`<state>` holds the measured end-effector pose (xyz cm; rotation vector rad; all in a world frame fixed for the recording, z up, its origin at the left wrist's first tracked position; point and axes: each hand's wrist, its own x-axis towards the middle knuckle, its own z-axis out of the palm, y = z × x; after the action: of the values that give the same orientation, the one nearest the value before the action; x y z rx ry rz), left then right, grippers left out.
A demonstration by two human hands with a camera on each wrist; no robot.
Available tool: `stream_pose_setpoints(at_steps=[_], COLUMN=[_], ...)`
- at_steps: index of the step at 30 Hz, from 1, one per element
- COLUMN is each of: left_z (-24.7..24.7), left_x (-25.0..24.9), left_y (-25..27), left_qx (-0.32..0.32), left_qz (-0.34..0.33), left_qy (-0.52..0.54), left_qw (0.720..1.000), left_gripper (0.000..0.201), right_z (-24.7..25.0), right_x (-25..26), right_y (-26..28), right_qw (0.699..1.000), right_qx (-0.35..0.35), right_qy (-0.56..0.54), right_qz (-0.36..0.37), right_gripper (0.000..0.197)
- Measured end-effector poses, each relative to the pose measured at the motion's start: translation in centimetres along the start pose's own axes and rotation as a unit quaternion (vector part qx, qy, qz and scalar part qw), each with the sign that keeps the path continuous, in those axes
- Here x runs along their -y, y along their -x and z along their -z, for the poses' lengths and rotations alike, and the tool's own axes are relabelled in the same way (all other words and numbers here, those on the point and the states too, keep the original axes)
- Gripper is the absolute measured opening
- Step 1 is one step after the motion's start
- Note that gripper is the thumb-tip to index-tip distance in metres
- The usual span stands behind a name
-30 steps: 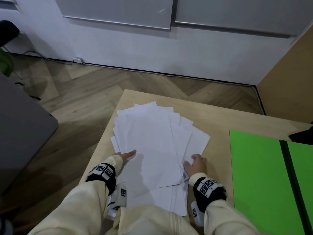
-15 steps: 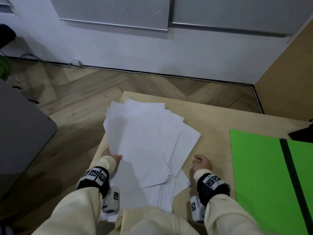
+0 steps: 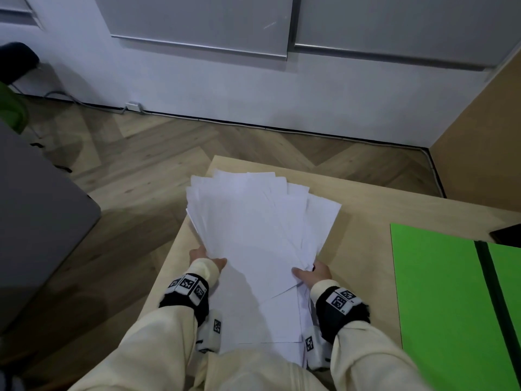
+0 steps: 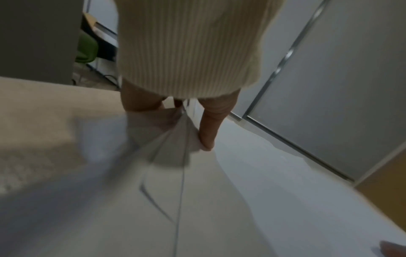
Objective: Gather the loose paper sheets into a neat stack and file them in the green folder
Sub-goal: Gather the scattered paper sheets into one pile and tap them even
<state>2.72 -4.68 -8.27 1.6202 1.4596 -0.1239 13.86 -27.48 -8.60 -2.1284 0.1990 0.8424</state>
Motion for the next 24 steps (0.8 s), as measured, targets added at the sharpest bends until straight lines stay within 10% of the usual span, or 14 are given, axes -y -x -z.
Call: stream_pose_setpoints(at_steps=[7,13,24], left_z=[0.2,-0.3,-2.5], left_x=[-0.5,0.4,-2.5], left_y=[-0.2,-0.1,1.6], left_qx=[0.058,0.112,-0.028], left_qz=[-0.011,-0.026,0.085], left_qy=[-0.082,-0.133,0.01], left_qw=[0.995,0.984,0.996], left_gripper=[0.062,0.06,0.071], right_z=[1.0,1.8,2.3], right_x=[0.2,-0.5,-1.0], right_y=[0.3,-1.1,-1.2], right_qw=[0.989,0.991,0.986], right_qx=[-0.005,-0.033,-0.014], right_qy=[-0.147,-0.123,-0.137], right_qz=[0.018,-0.031,-0.092], right_gripper=[0.048,0.112,0.096])
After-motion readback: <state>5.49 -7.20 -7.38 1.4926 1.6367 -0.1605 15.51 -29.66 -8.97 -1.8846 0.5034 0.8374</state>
